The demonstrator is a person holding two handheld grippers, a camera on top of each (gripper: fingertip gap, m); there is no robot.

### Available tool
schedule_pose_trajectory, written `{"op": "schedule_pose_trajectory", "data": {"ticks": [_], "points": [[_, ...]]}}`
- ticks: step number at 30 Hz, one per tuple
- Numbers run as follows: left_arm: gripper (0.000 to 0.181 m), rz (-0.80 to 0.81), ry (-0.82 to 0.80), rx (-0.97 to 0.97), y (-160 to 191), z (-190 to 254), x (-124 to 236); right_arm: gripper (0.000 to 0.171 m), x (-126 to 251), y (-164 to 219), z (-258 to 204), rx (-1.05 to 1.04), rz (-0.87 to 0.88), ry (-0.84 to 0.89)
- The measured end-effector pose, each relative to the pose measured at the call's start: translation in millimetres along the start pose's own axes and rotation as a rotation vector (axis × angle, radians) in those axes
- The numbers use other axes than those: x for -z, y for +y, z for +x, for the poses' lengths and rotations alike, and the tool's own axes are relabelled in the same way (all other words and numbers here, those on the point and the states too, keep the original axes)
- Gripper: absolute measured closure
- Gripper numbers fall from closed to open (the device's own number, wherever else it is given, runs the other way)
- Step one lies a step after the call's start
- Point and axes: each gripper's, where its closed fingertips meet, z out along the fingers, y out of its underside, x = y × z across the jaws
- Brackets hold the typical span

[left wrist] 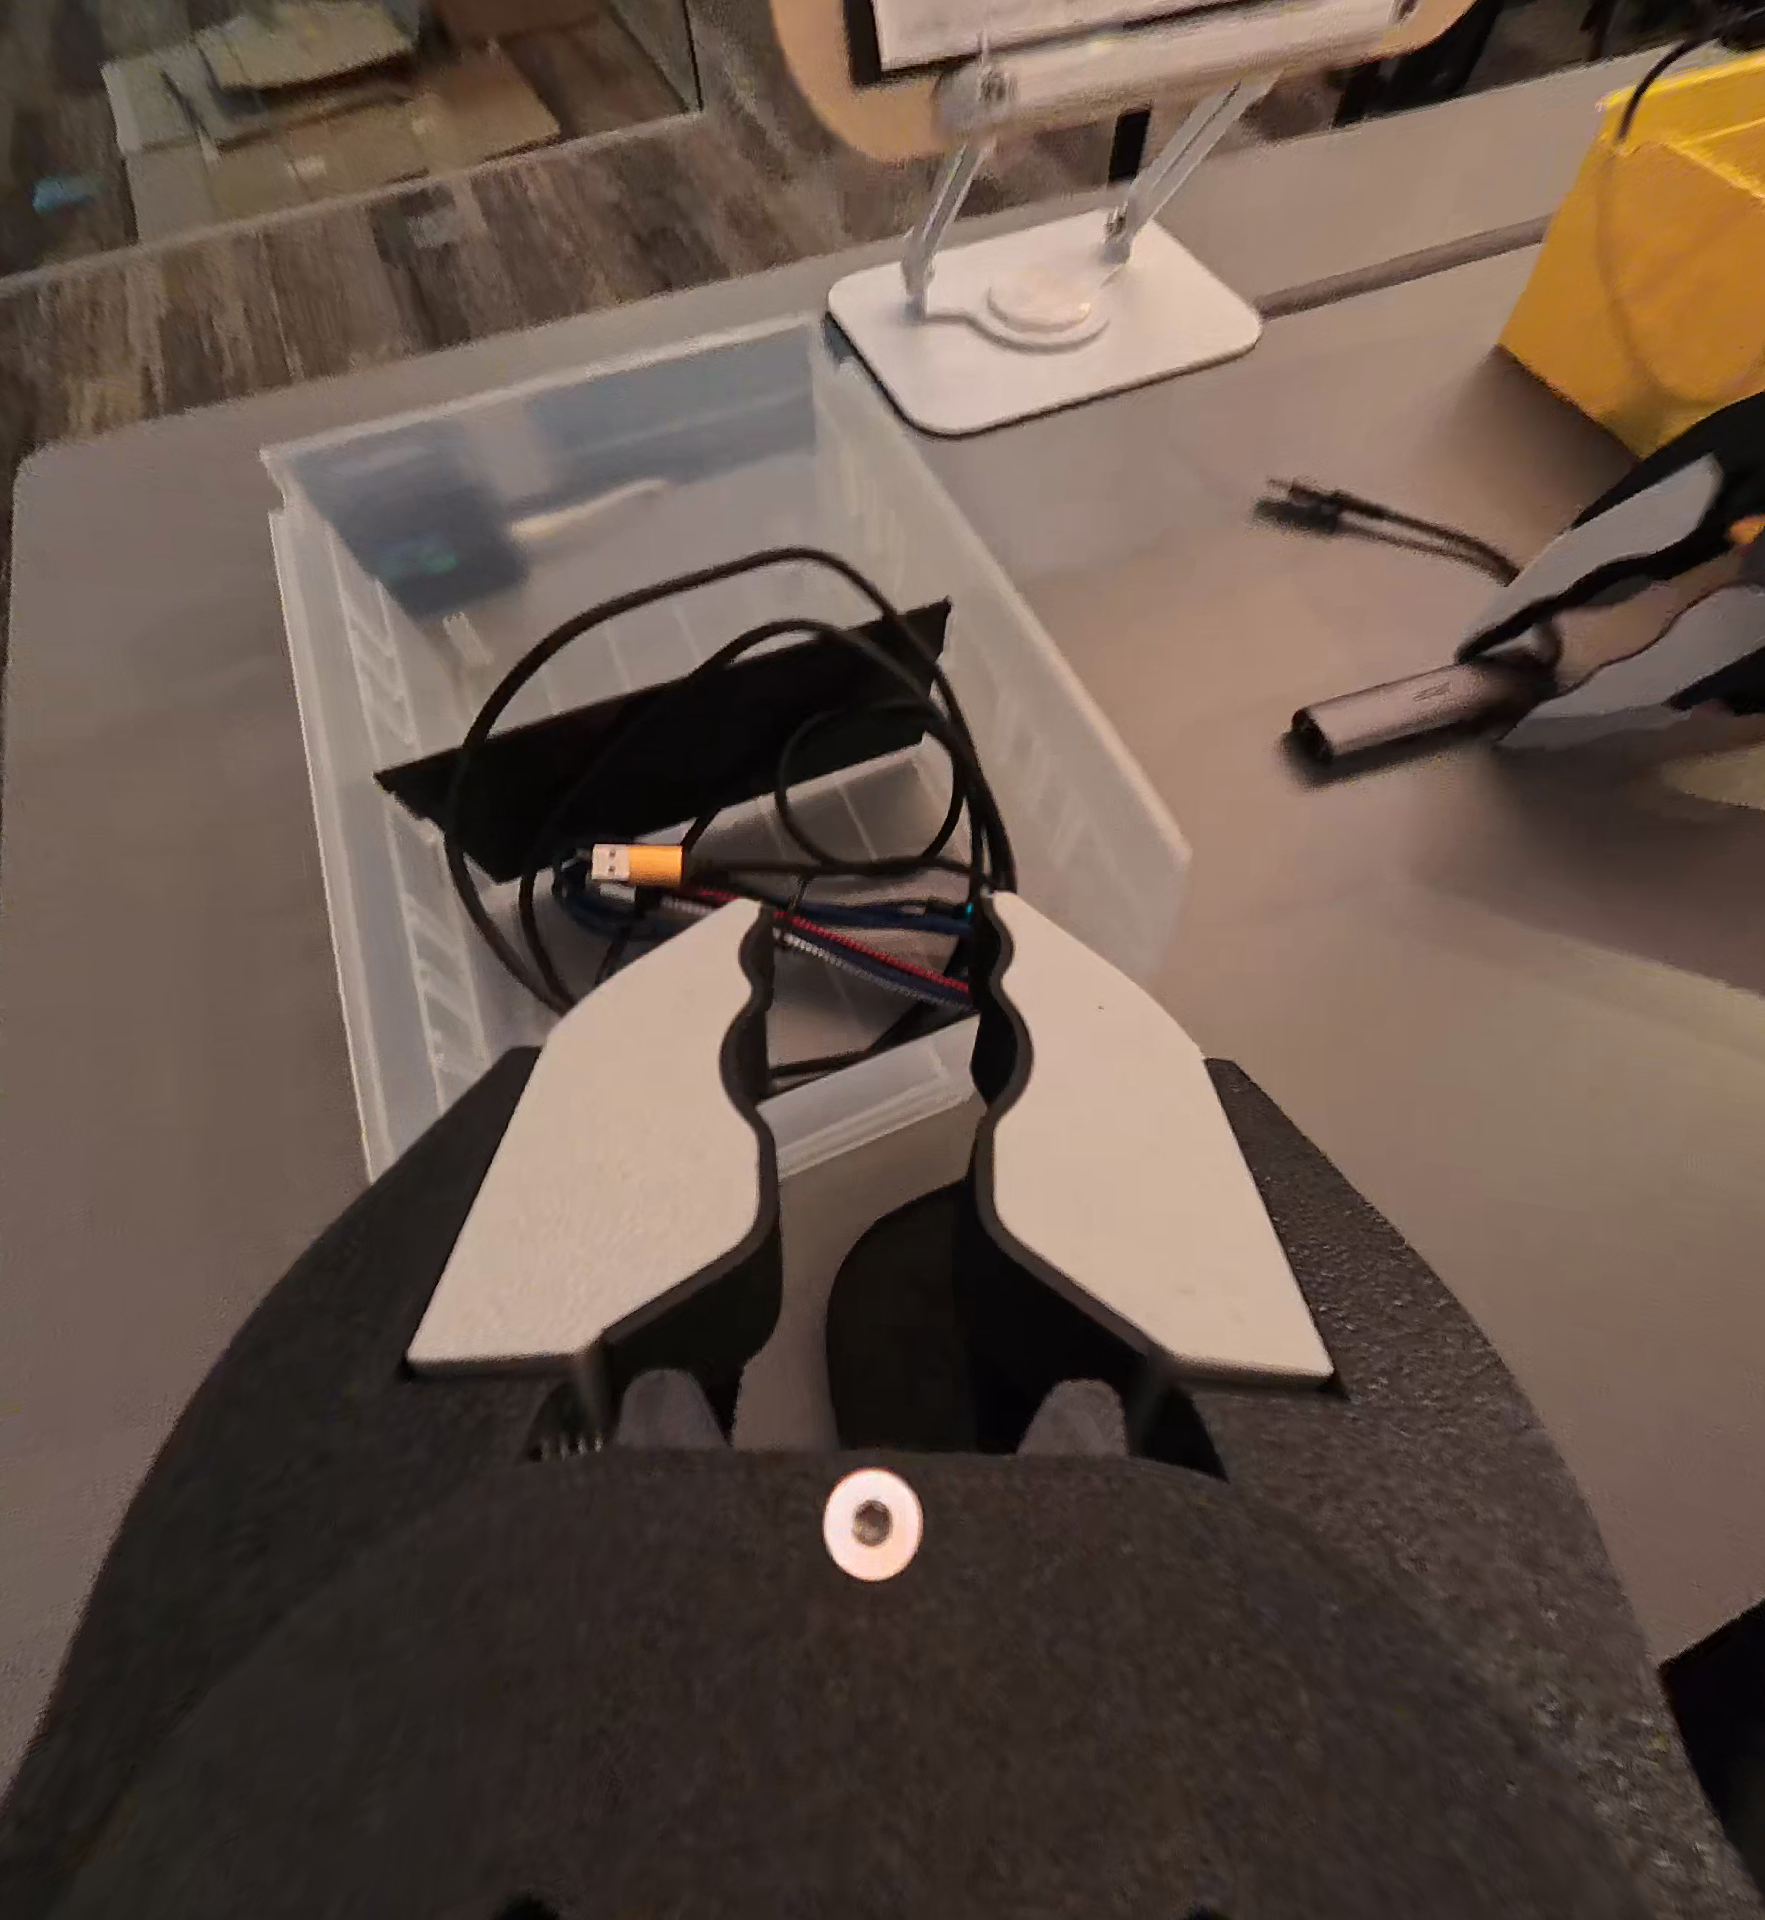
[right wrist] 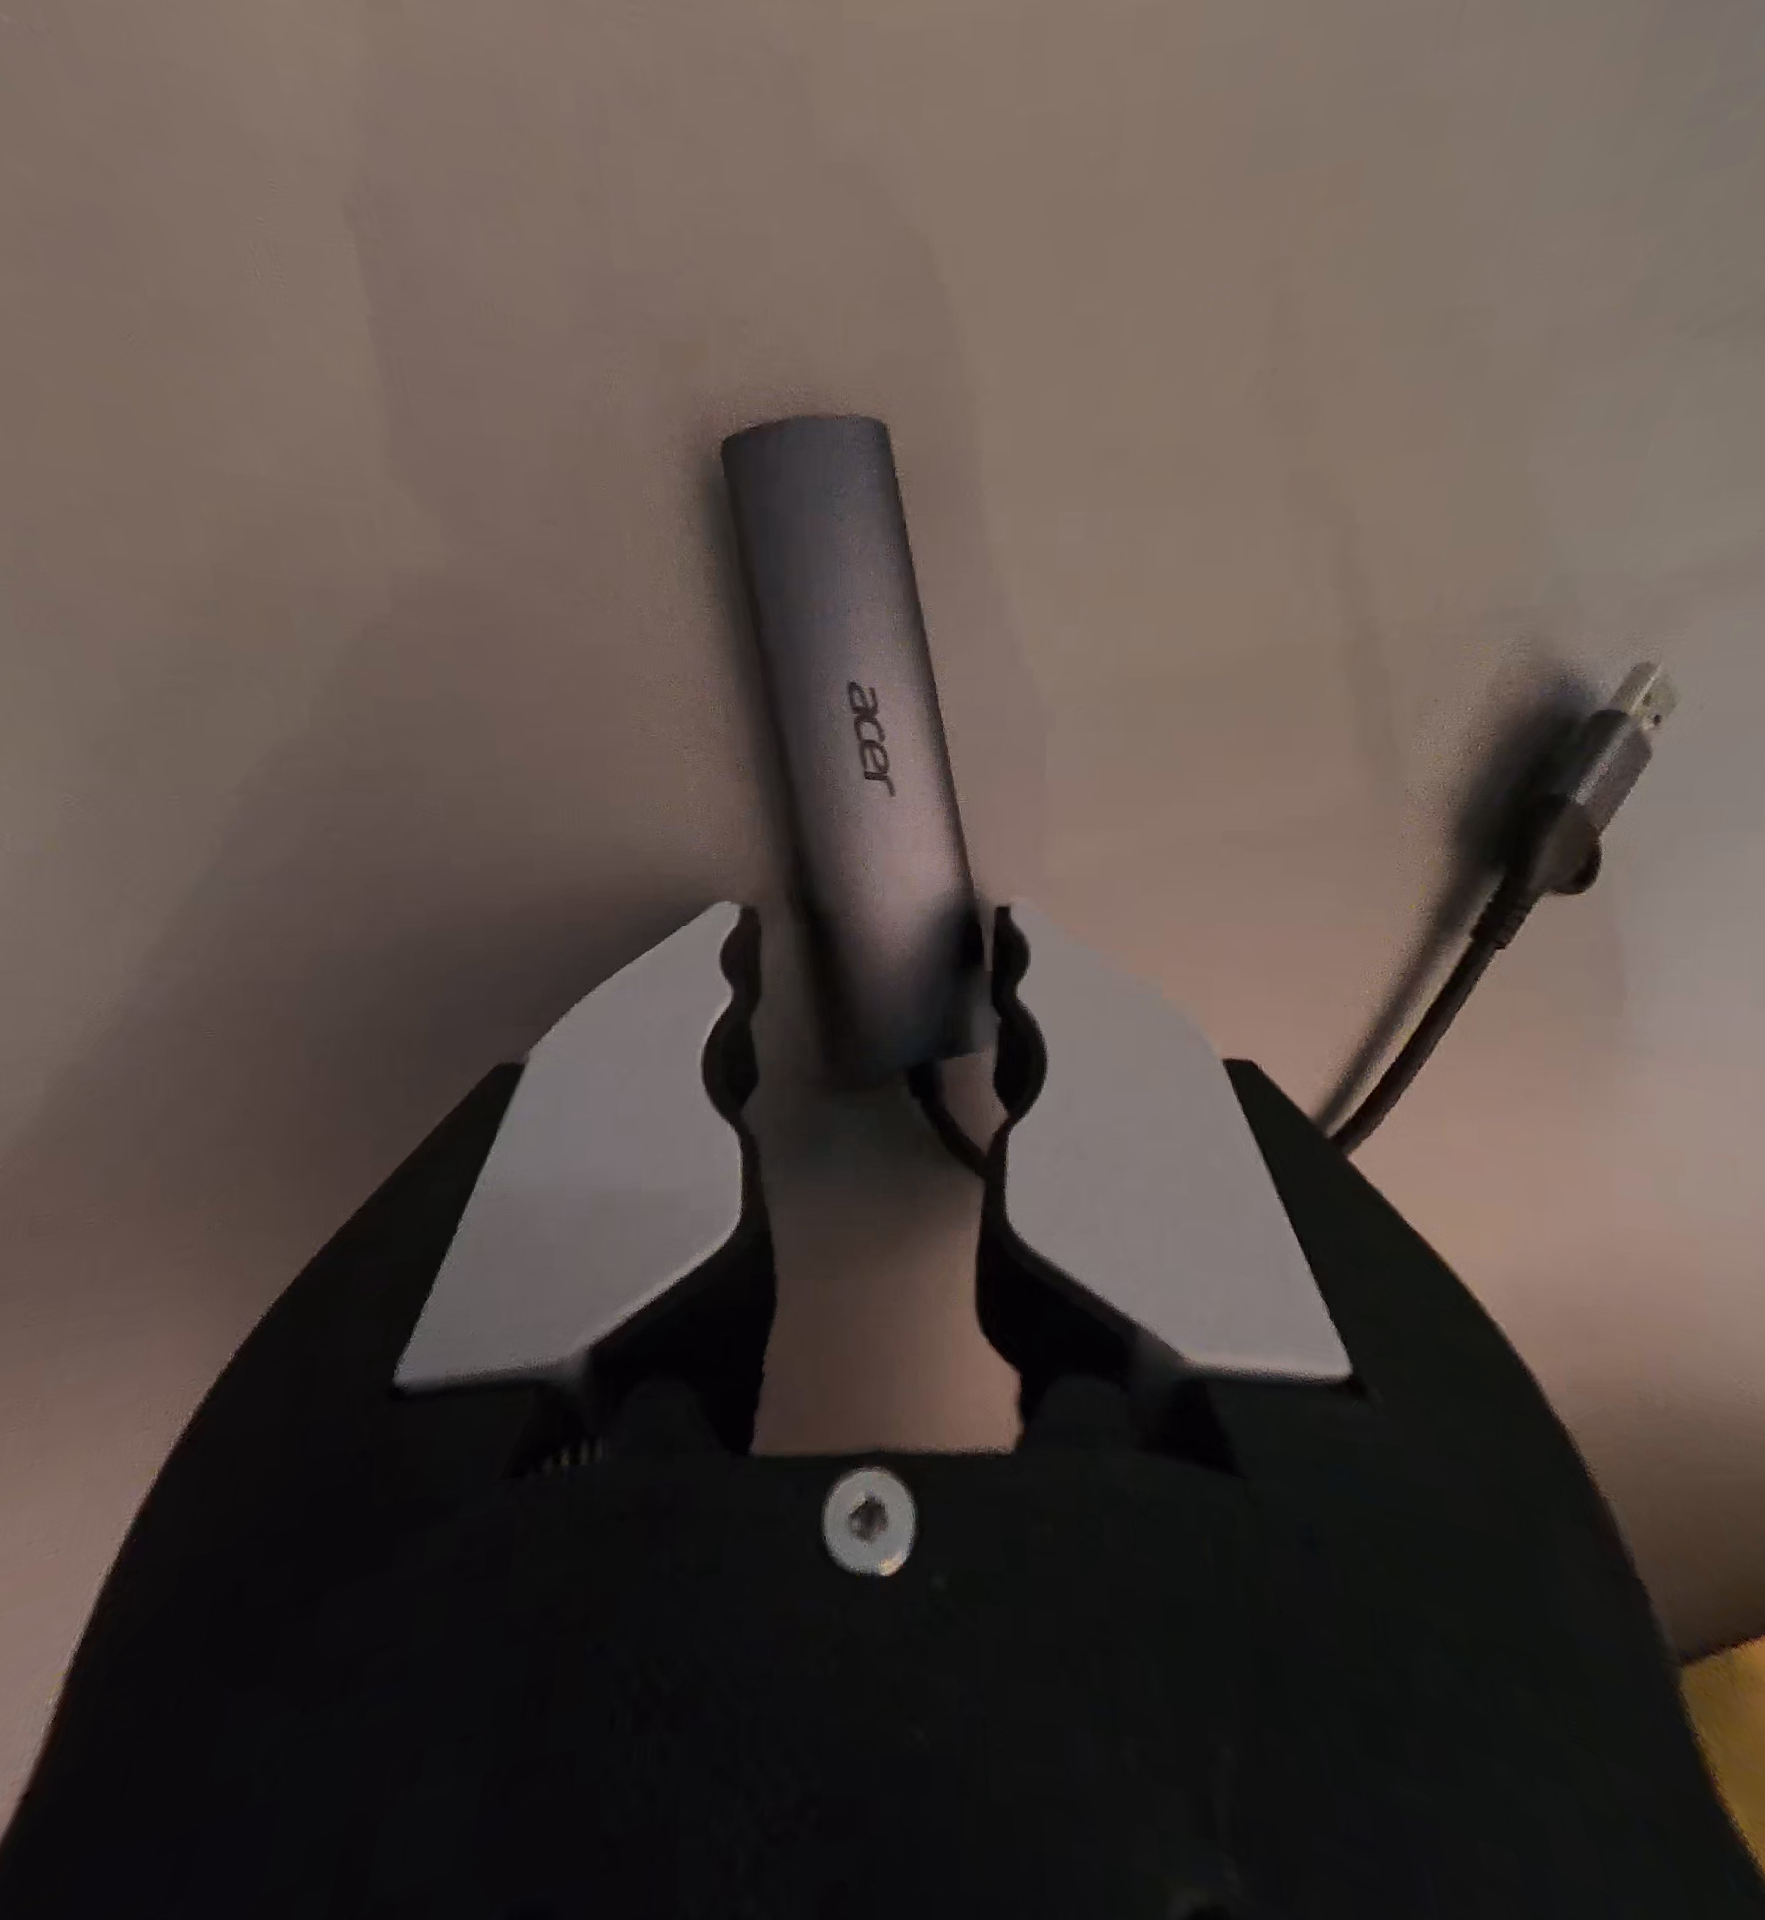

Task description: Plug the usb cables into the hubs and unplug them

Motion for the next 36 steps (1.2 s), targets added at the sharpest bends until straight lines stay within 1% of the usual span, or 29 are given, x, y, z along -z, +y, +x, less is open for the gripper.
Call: {"op": "schedule_pose_trajectory", "data": {"ticks": [2,4,8,12,14,15,16,18,20,22,24,25,26,28,31,34,36], "points": [[0.145,-0.067,-0.018,-0.031,11.9,-9.1,-3.2,0.124,4.2,-3.6,-3.3,0.046,0.020,0.021],[0.145,-0.134,-0.056,-0.095,21.0,-19.3,-6.1,0.123,11.7,-15.1,-2.5,0.082,0.083,0.059],[0.149,-0.246,-0.117,-0.187,31.0,-36.7,-14.3,0.124,33.5,-55.8,-4.2,0.114,0.357,0.108],[0.151,-0.278,-0.156,-0.313,27.0,-48.6,-23.9,0.127,50.0,-77.9,-2.4,0.142,0.559,0.199],[0.151,-0.255,-0.190,-0.426,18.9,-52.3,-28.5,0.132,61.0,-87.8,-3.8,0.155,0.666,0.235],[0.155,-0.225,-0.194,-0.470,13.6,-50.6,-30.9,0.142,71.4,-93.0,-3.2,0.169,0.734,0.279],[0.158,-0.174,-0.197,-0.487,5.6,-48.1,-32.8,0.148,86.1,-98.2,-0.8,0.193,0.816,0.355],[0.160,-0.021,-0.153,-0.480,-14.2,-36.4,-33.5,0.148,112.1,-104.3,0.5,0.250,0.934,0.494],[0.160,0.151,-0.134,-0.482,-34.8,-31.1,-28.1,0.145,119.5,-104.6,-1.0,0.271,0.959,0.542],[0.160,0.277,-0.164,-0.494,-47.7,-37.8,-22.0,0.143,115.7,-103.9,-3.1,0.270,0.954,0.534],[0.160,0.316,-0.192,-0.500,-50.6,-49.1,-22.9,0.142,107.5,-102.9,-2.8,0.269,0.924,0.521],[0.157,0.314,-0.211,-0.484,-50.3,-57.3,-25.5,0.142,104.5,-102.5,-1.8,0.272,0.914,0.521],[0.152,0.315,-0.195,-0.466,-50.1,-61.1,-28.6,0.142,102.0,-102.1,-0.8,0.272,0.903,0.515],[0.152,0.344,-0.100,-0.419,-55.9,-60.3,-31.2,0.142,104.4,-103.9,1.5,0.220,0.912,0.478],[0.156,0.430,0.066,-0.391,-85.7,-53.6,-16.6,0.142,121.7,-109.0,4.1,0.121,0.972,0.415],[0.158,0.458,0.166,-0.467,-113.7,-50.3,-4.8,0.143,129.2,-105.0,13.5,0.132,0.951,0.480],[0.163,0.400,0.252,-0.537,-116.1,-42.4,-7.5,0.143,124.3,-98.4,21.3,0.161,0.888,0.528]]}}
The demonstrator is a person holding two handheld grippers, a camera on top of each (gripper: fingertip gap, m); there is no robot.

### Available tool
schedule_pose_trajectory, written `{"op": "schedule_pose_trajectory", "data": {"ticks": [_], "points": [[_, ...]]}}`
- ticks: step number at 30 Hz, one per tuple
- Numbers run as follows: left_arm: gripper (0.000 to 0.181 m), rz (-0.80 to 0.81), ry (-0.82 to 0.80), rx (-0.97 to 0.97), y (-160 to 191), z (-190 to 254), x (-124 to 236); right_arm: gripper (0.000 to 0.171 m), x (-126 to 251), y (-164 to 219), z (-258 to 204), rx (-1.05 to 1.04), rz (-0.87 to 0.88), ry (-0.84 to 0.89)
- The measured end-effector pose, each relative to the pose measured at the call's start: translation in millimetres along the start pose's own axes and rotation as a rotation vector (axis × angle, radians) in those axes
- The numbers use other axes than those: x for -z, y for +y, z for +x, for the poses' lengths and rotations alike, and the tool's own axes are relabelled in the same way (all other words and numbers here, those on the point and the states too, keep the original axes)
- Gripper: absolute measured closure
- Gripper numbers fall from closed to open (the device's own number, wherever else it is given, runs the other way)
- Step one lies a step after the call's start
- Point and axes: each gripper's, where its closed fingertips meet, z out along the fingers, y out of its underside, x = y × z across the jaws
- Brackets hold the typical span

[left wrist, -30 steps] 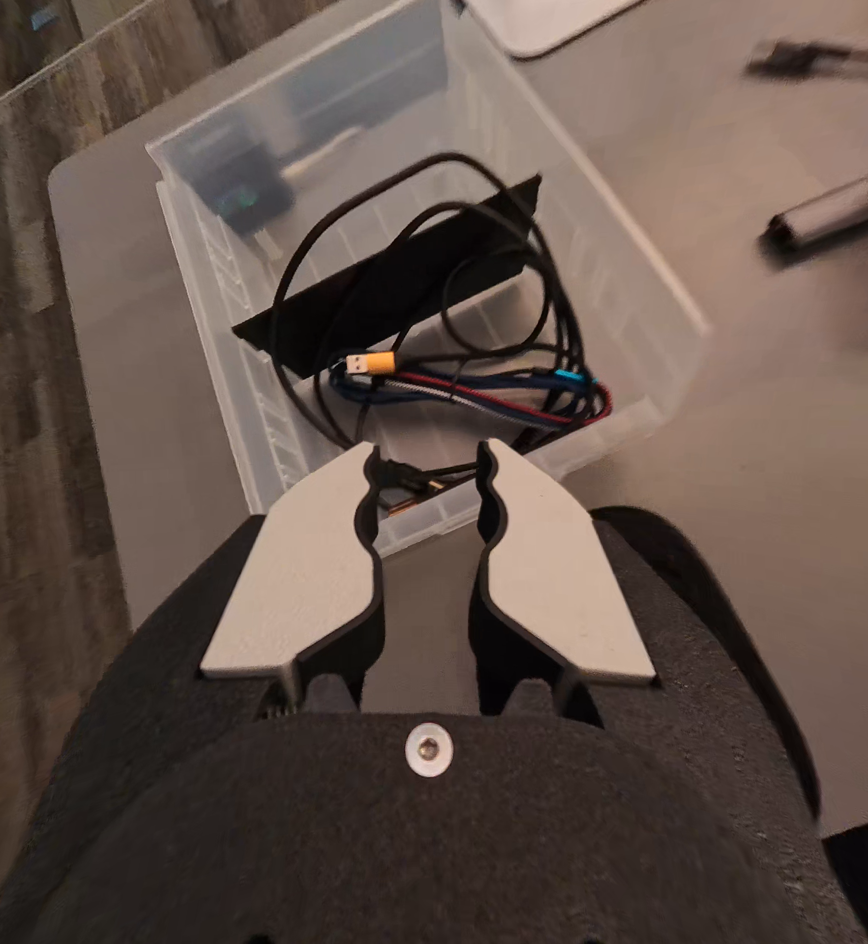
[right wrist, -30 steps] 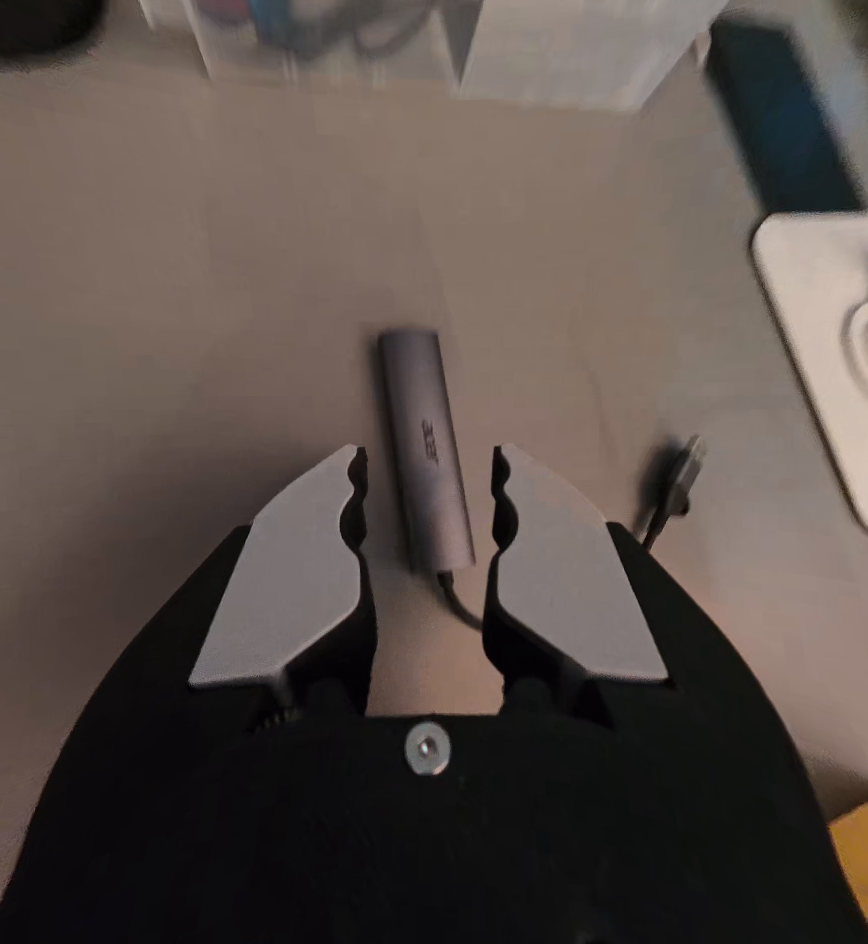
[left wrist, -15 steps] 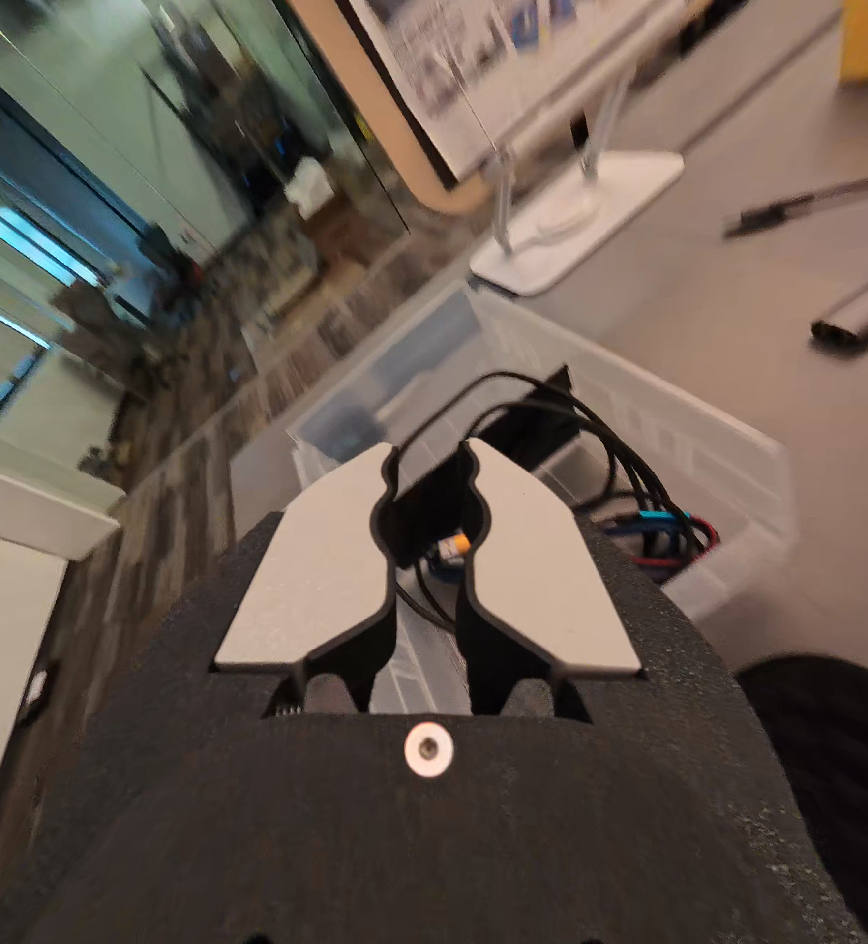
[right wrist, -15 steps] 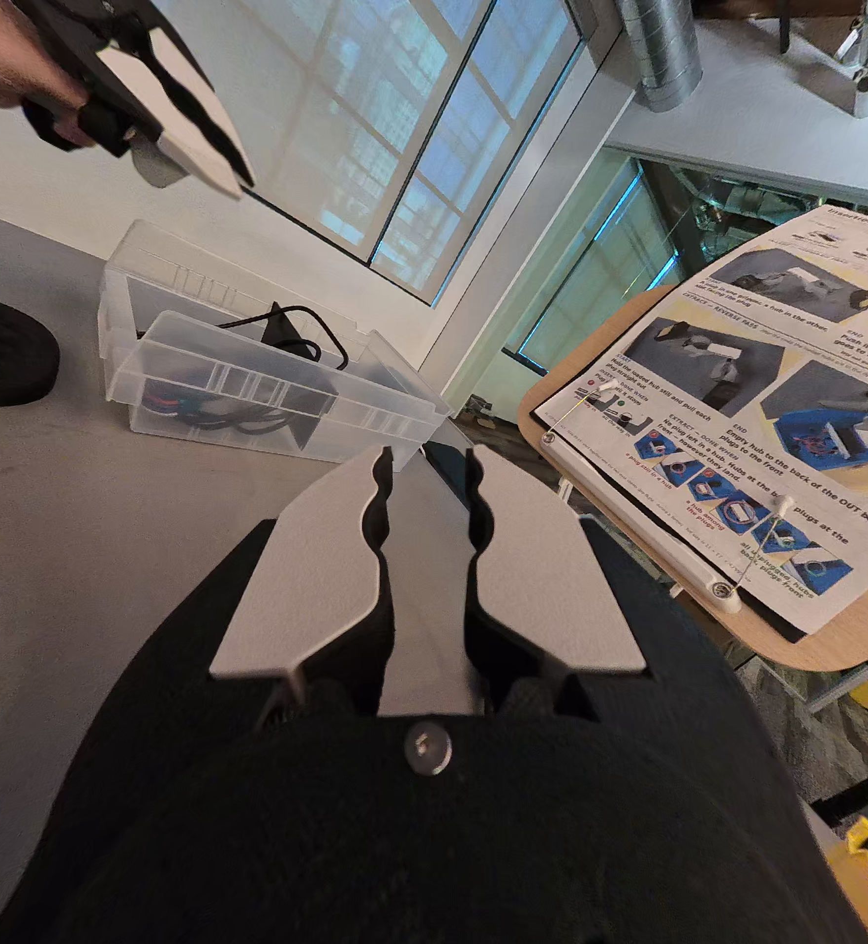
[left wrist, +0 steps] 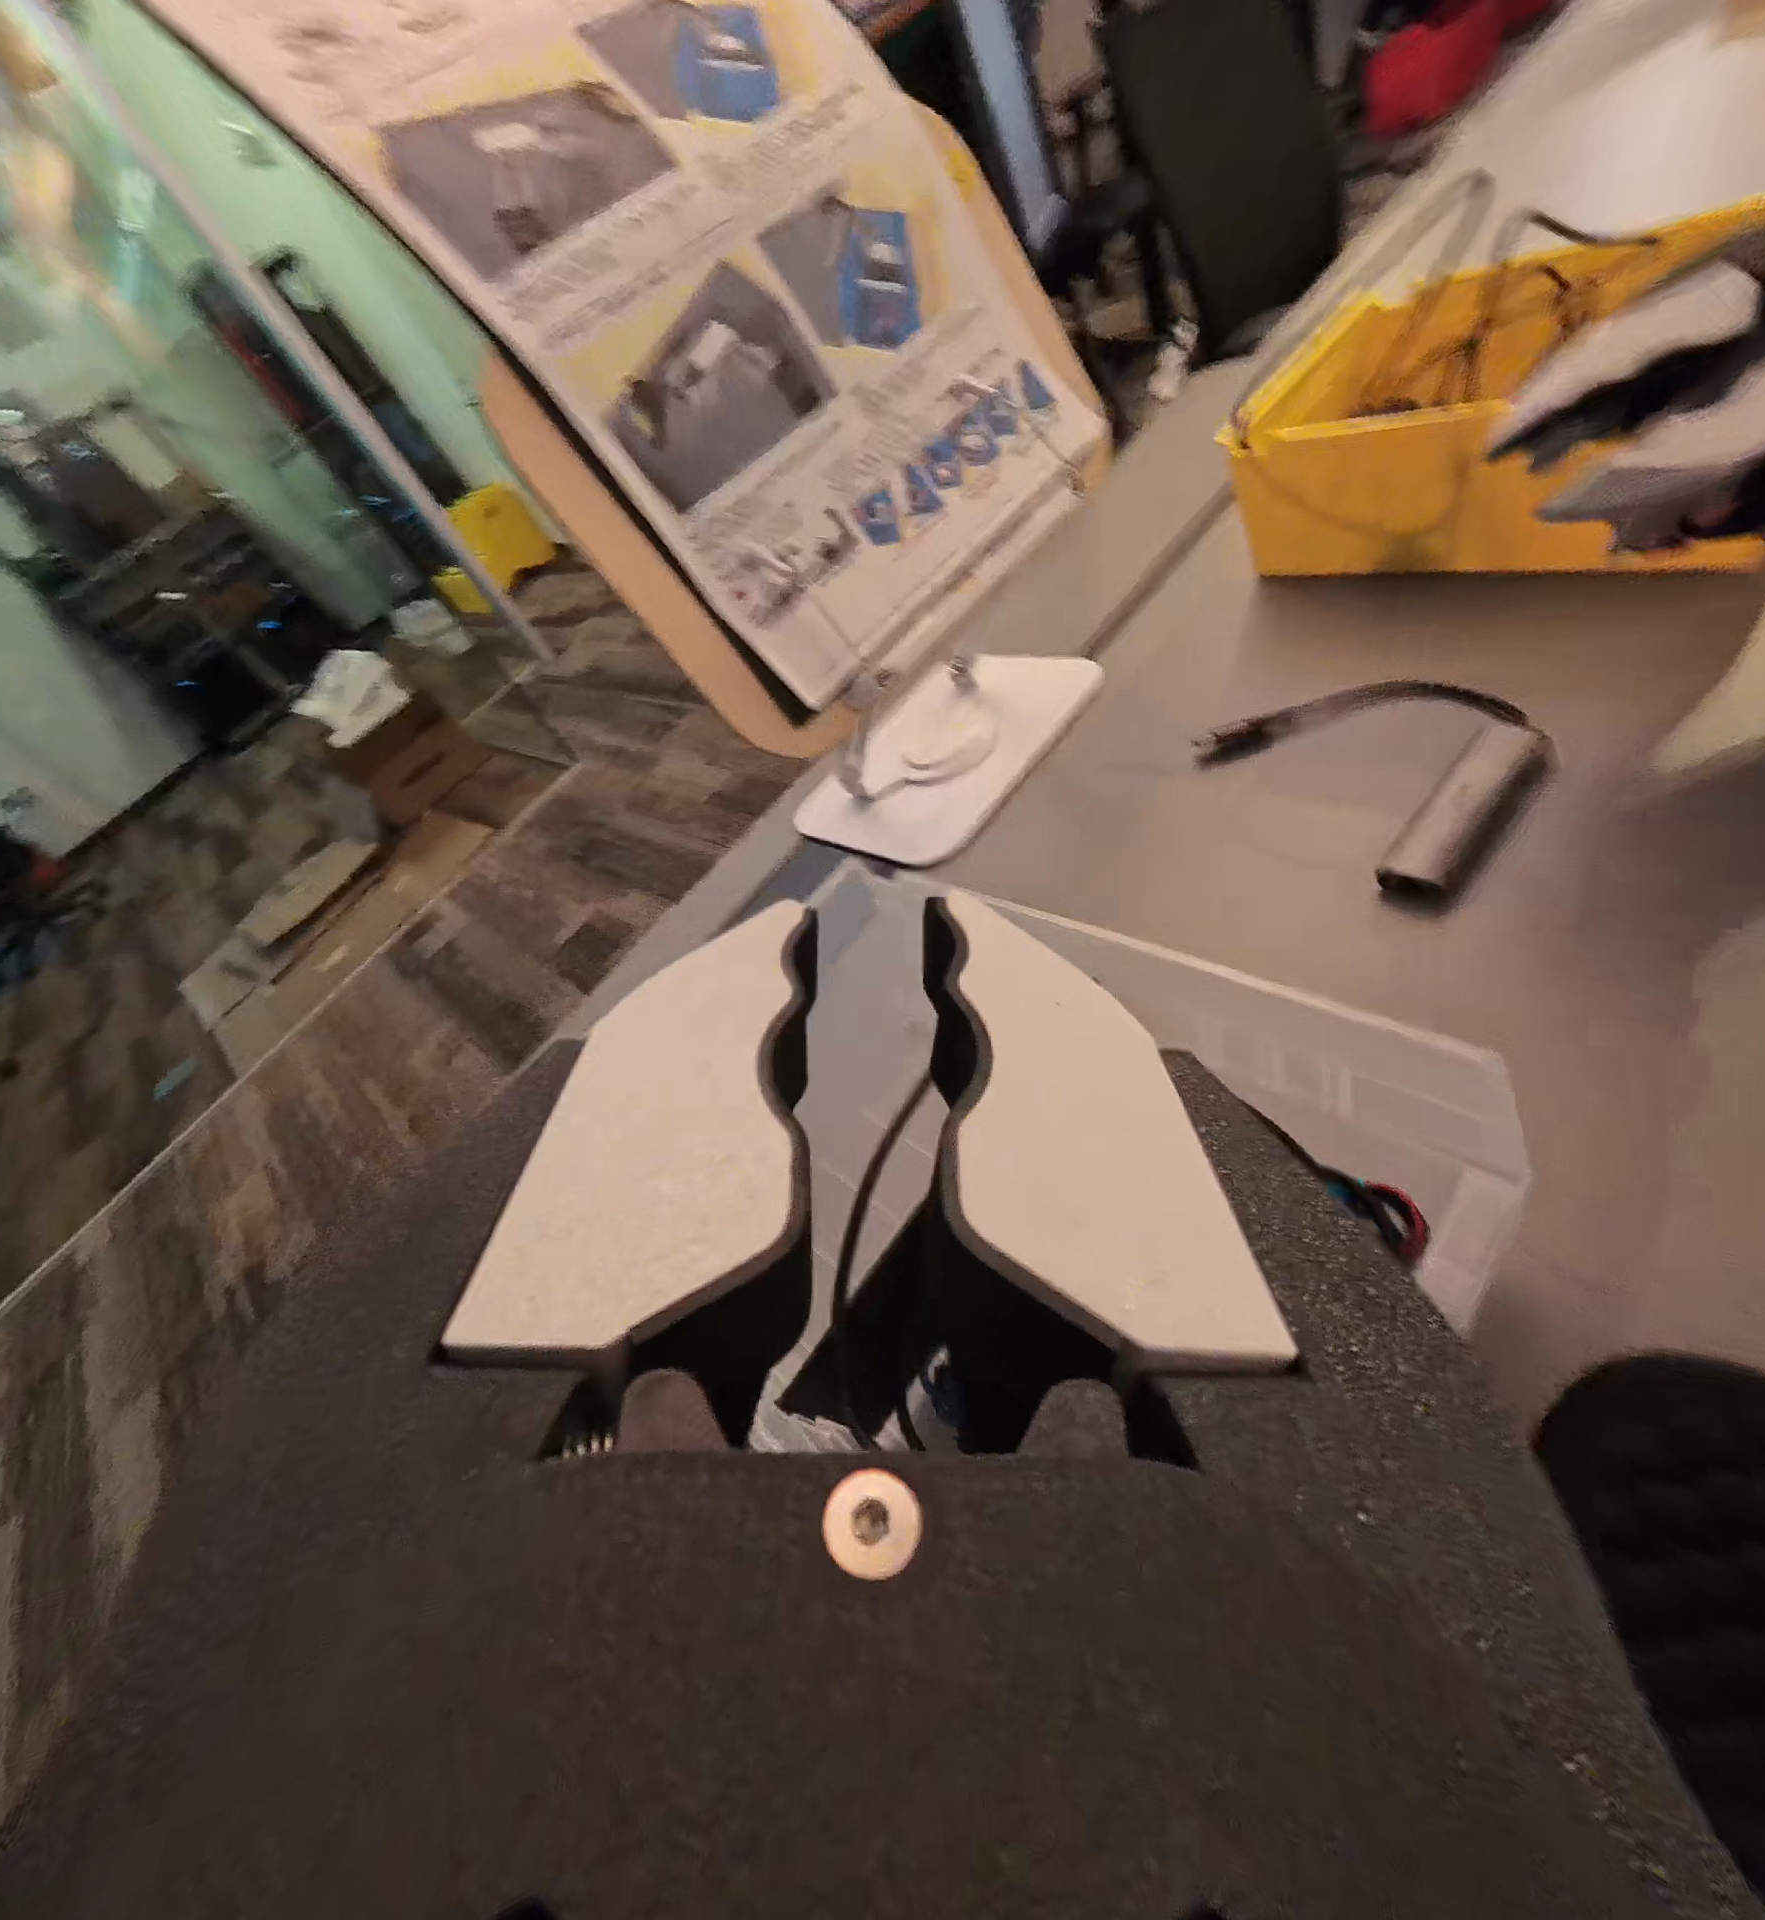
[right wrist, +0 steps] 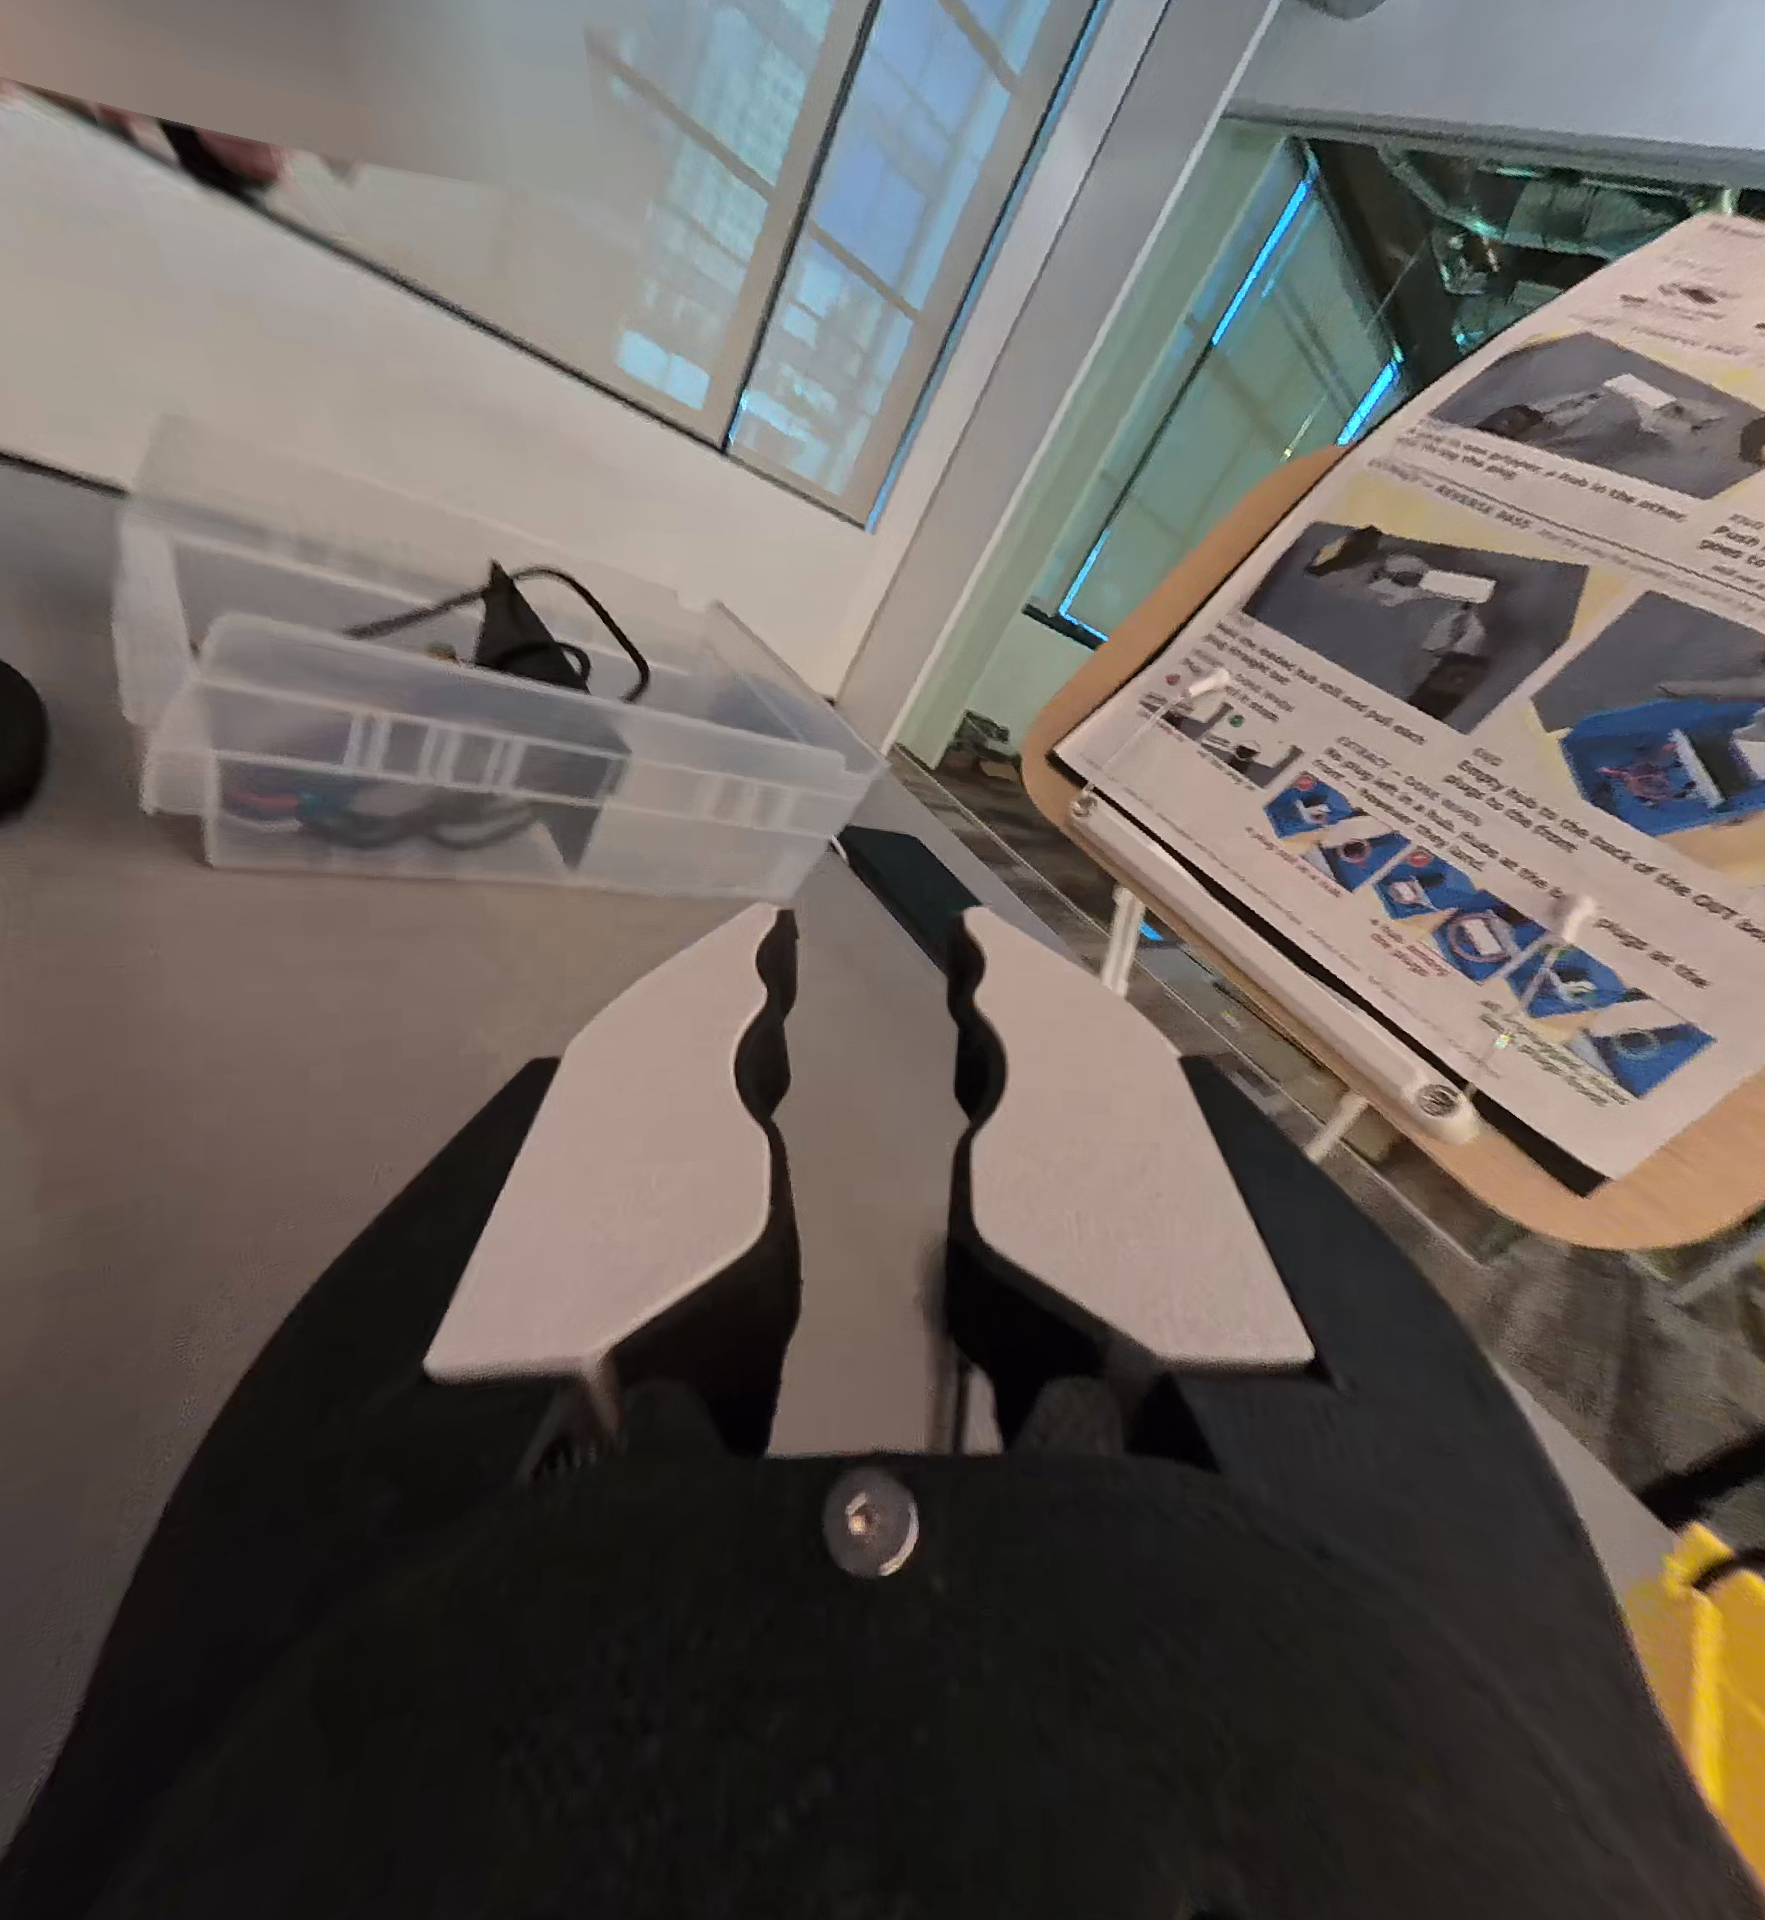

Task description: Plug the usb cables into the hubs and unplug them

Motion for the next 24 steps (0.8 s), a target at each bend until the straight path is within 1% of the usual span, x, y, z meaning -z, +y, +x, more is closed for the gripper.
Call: {"op": "schedule_pose_trajectory", "data": {"ticks": [2,4,6,8,9,10,12,13,14,16,18,24], "points": [[0.166,-0.080,0.140,-0.047,9.0,17.6,-6.1,0.143,0.7,9.7,3.0,0.044,-0.054,0.013],[0.168,-0.130,0.242,-0.121,21.1,36.4,-13.0,0.143,2.5,16.1,4.8,0.041,-0.104,0.023],[0.170,-0.212,0.333,-0.185,34.7,53.5,-22.1,0.143,6.6,15.0,7.4,0.020,-0.109,0.052],[0.170,-0.308,0.473,-0.210,52.1,79.4,-29.0,0.143,11.1,9.2,9.1,-0.018,-0.088,0.072],[0.167,-0.401,0.547,-0.228,69.2,91.8,-28.5,0.143,13.3,5.6,9.7,-0.033,-0.072,0.073],[0.165,-0.521,0.570,-0.259,89.9,96.1,-27.9,0.143,15.7,2.8,11.1,-0.047,-0.059,0.069],[0.162,-0.747,0.543,-0.314,129.7,89.6,-24.3,0.143,20.9,0.2,17.2,-0.088,-0.035,0.065],[0.161,-0.815,0.525,-0.316,142.6,84.6,-23.9,0.143,23.7,1.5,21.5,-0.113,-0.031,0.067],[0.158,-0.833,0.537,-0.291,148.6,85.0,-25.8,0.143,26.5,4.4,25.7,-0.135,-0.036,0.073],[0.158,-0.772,0.556,-0.245,147.9,85.3,-37.6,0.143,31.3,12.0,30.5,-0.162,-0.055,0.079],[0.153,-0.722,0.586,-0.223,148.0,87.4,-45.4,0.143,34.6,15.5,31.2,-0.175,-0.061,0.071],[0.154,-0.760,0.627,-0.254,167.0,92.3,-54.0,0.143,36.1,8.3,21.9,-0.226,-0.030,0.007]]}}
